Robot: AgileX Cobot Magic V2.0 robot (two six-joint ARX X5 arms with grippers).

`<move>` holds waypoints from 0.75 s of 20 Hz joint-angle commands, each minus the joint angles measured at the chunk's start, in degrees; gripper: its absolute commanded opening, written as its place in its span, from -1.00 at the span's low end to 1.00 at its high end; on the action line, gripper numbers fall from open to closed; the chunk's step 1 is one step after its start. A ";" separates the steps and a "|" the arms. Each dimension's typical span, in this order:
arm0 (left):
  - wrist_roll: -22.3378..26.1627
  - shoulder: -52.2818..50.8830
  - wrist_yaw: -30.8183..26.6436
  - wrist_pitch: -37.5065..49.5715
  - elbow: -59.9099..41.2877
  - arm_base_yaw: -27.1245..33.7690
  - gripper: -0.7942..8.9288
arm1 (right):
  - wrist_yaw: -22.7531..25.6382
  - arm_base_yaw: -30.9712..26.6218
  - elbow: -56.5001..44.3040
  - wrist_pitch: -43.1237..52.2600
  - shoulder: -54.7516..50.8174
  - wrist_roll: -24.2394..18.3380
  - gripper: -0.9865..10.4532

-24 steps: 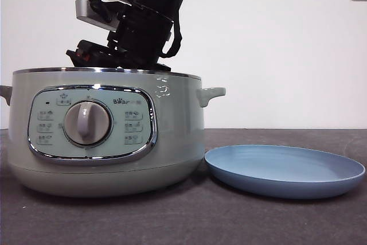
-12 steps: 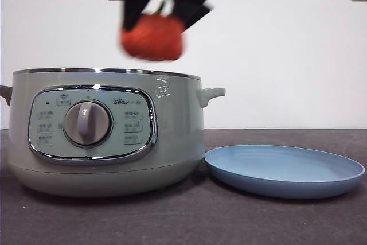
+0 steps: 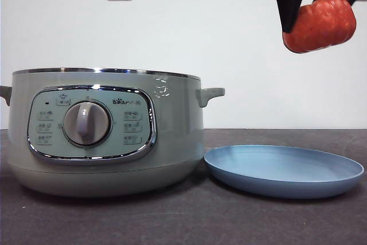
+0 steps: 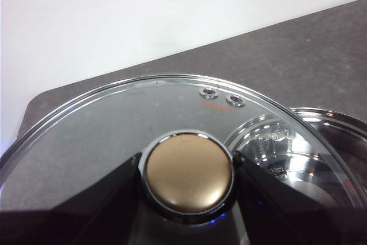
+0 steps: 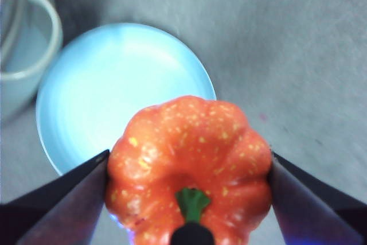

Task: Take the pumpkin out from the steamer,put the pumpkin in the blue plate,close the lid

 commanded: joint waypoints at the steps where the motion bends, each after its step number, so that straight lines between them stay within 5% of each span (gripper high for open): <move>1: 0.63 -0.52 1.20 3.19 0.92 0.07 -0.85 | -0.09 0.07 -9.01 8.68 -3.93 1.44 -0.84; 8: 0.61 -0.44 2.51 3.87 0.92 0.07 -0.85 | -6.10 -0.07 -24.98 29.40 -2.60 1.14 -0.84; 15: 0.61 -0.44 2.54 4.17 0.92 0.09 -0.85 | -9.68 -1.40 -25.33 34.16 7.85 -1.25 -0.82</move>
